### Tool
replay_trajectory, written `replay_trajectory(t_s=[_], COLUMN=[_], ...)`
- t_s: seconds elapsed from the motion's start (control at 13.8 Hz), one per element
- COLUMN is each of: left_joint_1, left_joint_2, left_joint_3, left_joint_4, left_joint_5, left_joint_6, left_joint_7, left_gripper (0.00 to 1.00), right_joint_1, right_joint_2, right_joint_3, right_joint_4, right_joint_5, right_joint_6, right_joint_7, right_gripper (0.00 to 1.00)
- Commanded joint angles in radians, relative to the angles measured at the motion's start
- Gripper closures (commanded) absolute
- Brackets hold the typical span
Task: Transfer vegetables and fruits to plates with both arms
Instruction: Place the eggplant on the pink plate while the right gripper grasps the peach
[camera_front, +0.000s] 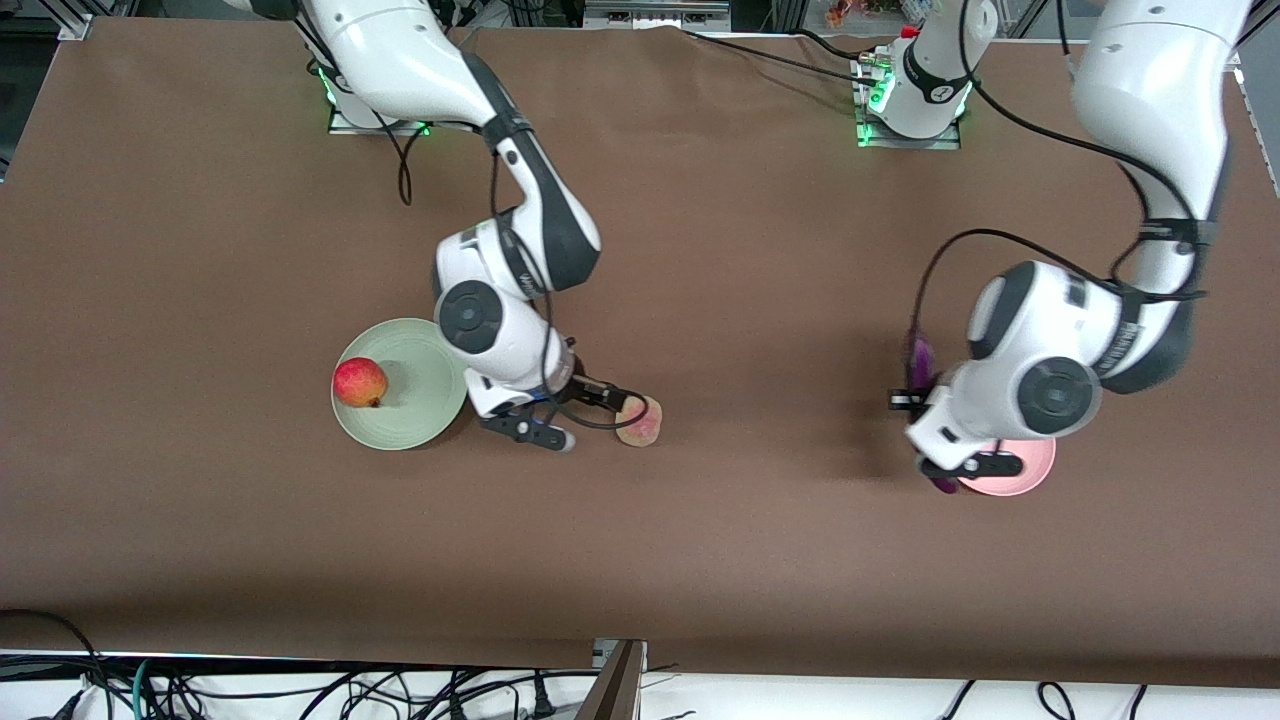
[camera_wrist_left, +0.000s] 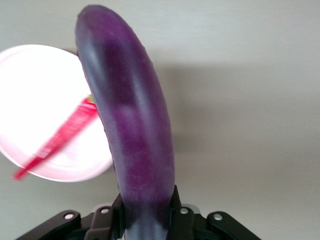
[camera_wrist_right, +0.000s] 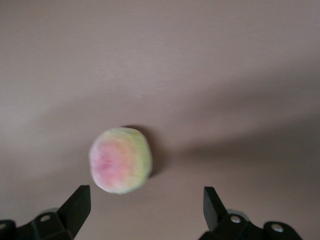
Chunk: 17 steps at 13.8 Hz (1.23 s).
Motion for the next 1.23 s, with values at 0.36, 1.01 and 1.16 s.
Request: replay_trajectory(t_s=[0.36,1.01,1.16], left_joint_1=[0.186,0.174,0.171], left_joint_2=[0.059,0.053,0.017], left_joint_3=[0.0,-0.006,-0.013], left_joint_4=[-0.069,-0.039,-0.012], left_joint_5=[0.102,0.112,0.103], left_joint_6=[0.077,0.076,0.07], left_joint_7=[0.201,0.21,0.207], left_gripper=[1.0,0.0,0.0], right_joint_1=[0.053,0.032,-0.043], right_joint_2=[0.134,0.129,0.083], right_joint_3=[0.006,0.004,0.01], right_joint_4=[0.05,0.05,0.05], right_joint_5=[-0.047,-0.039,-0.033], right_joint_6=[0.252,0.113,-0.005], right_joint_7=[0.028,-0.068,-0.162], right_gripper=[0.01,0.76,0.9])
